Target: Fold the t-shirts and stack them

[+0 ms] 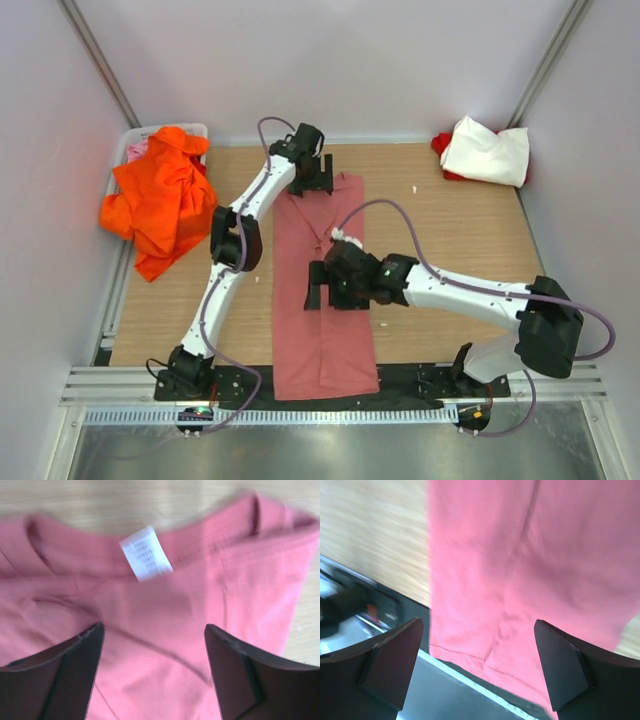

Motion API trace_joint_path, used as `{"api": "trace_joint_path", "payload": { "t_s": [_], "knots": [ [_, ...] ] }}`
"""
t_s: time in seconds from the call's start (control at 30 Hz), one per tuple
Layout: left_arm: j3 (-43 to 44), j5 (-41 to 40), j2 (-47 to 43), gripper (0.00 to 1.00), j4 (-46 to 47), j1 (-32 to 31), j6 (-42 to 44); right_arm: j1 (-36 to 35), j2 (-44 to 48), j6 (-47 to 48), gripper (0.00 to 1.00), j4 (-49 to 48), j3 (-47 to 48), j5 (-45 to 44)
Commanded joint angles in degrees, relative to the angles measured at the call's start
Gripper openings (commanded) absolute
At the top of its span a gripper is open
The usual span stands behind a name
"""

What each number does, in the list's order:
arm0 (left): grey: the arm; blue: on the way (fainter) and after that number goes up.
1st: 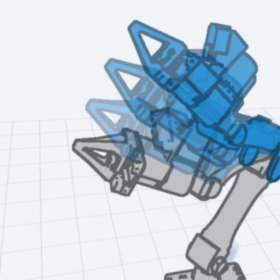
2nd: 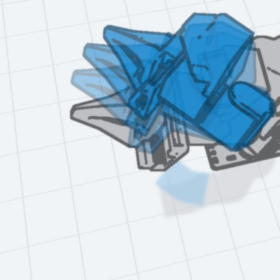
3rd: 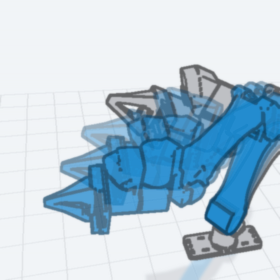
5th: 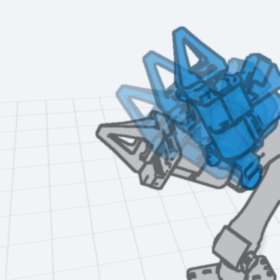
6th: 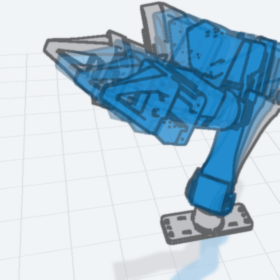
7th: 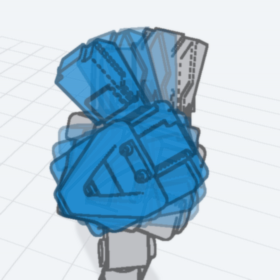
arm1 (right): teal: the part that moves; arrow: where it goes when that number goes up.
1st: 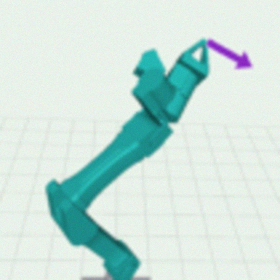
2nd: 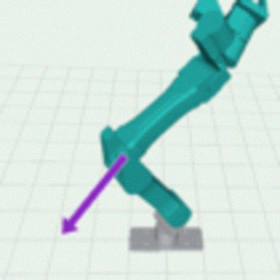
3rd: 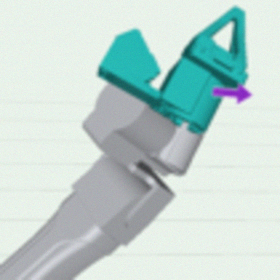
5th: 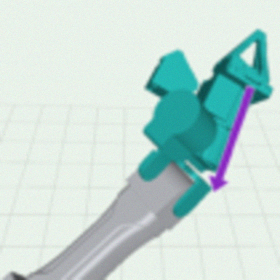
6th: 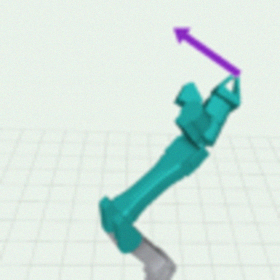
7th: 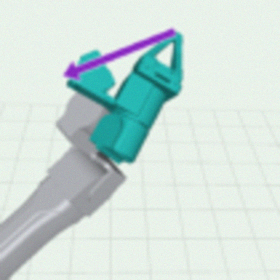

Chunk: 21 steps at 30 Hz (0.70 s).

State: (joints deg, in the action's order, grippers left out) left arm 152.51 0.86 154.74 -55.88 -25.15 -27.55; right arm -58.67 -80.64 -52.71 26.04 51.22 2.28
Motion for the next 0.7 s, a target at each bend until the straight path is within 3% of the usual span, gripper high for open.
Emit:
{"api": "trace_joint_path", "payload": {
  "t_s": [0.0,0.03,0.07,0.23,0.3,0.37,0.47,0.6,0.67],
  "knots": [
    [-6.1,5.0,-12.9,0.87,0.8,-1.5,3.5,0.5,3.9,2.8,1.00,13.8,14.8,-11.9],
    [-15.4,5.2,-20.1,0.91,6.4,-1.4,3.4,0.7,3.9,3.9,1.00,15.9,17.3,-16.1],
    [-18.1,5.1,-23.1,0.98,7.7,-1.3,3.4,0.8,3.9,4.9,1.00,19.9,22.1,-17.7],
    [-11.4,2.1,-29.0,1.00,-2.5,-1.1,5.8,4.3,2.9,10.2,1.00,18.8,27.0,-22.0],
    [-11.0,-0.5,-32.9,0.99,-5.5,-0.9,6.0,10.8,1.6,11.8,1.00,16.7,26.0,-19.4],
    [-16.6,-5.5,-39.9,1.00,-7.4,-0.3,5.9,17.8,-0.6,14.8,1.00,11.3,24.2,-15.5],
    [-31.4,-8.1,-49.2,1.00,-6.2,-0.3,4.8,23.1,-6.9,20.5,0.99,6.7,26.1,-12.1],
    [-59.6,-6.2,-70.8,1.00,1.6,-0.6,1.7,30.8,-17.6,25.1,0.96,4.9,33.4,-8.4],
    [-68.4,-5.5,-77.6,1.00,4.8,-0.9,1.0,32.7,-21.0,26.4,0.92,2.2,36.7,-7.2]
  ]
}}
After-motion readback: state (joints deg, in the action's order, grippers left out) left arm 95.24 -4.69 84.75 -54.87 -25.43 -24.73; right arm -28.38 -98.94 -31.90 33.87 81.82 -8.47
